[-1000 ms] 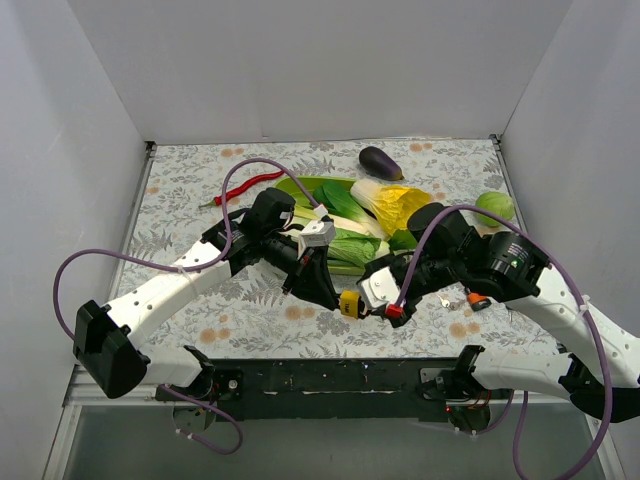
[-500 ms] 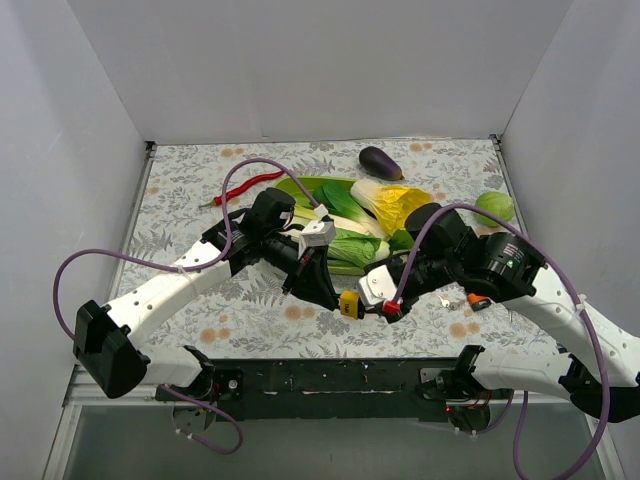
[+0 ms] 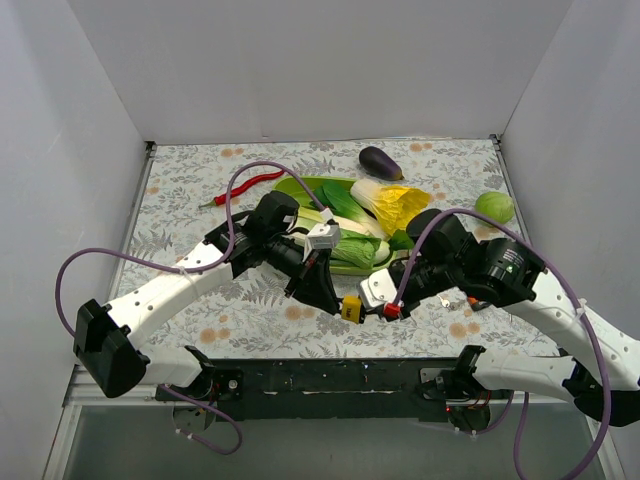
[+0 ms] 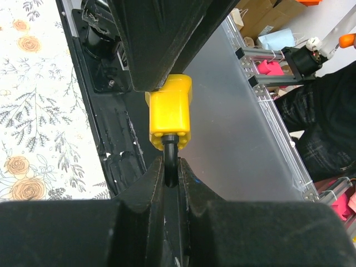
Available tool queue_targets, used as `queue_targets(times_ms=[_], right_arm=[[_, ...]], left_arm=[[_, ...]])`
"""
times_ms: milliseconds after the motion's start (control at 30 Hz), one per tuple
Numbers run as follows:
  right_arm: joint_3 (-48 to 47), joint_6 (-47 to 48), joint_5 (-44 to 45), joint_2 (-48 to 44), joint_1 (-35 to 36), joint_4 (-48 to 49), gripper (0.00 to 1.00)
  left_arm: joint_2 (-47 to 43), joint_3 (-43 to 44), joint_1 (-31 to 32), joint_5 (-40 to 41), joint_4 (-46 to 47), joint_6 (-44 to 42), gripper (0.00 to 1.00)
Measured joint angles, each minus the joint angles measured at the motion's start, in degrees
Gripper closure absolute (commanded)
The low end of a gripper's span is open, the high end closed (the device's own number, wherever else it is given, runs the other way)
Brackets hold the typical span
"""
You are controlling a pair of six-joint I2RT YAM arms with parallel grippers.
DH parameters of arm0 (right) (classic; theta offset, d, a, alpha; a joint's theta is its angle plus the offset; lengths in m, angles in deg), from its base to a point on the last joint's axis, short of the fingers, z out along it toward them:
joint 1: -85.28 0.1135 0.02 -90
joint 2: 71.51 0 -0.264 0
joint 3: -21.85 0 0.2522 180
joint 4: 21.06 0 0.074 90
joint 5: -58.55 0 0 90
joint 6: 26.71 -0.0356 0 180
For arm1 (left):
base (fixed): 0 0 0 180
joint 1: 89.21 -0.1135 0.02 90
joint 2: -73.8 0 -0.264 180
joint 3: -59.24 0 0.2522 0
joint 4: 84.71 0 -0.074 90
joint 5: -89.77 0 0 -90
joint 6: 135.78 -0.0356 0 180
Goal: Lock with the key
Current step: Adjust the lock, then place the lock at the center of the board.
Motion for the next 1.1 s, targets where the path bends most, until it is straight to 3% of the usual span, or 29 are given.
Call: queue_targets(times_ms=[167,200,267,333,433,733,1100], right_arm=[[1.4,-0.3,0.0,-0.7,0.0,1.0,0.66],[1.6,-0.5,0.2,-0.7,0.0,1.2,0.62],[1.7,-1.4,0.7,-0.7,0.0,1.2,0.42],[1.7,-2.8,2.1,-0.7,0.0,1.5,0.30],[1.7,-6.0,5.6,-0.5,0.0,2.6,0.25],[2.0,-13.4,13.1,-3.1,0.0,1.4,0.23],[-4.0,-17.1,16.5,7.3,0.1,1.2,0.23]], left_arm=[[0.0,0.0,0.6,0.8,0.1,1.4,1.00],[0.0,-0.1,0.6,0.9,0.2,1.8,1.00],[0.0,-0.2,0.6,1.2,0.6,3.4,1.00],[0.0,-0.6,0.5,1.2,1.3,4.8,1.00],[0.0,-1.9,-0.5,0.9,2.9,8.2,1.00],[0.5,-2.7,-3.0,4.4,3.5,17.9,1.00],[7.2,-0.3,-3.0,14.2,4.9,34.8,1.00]])
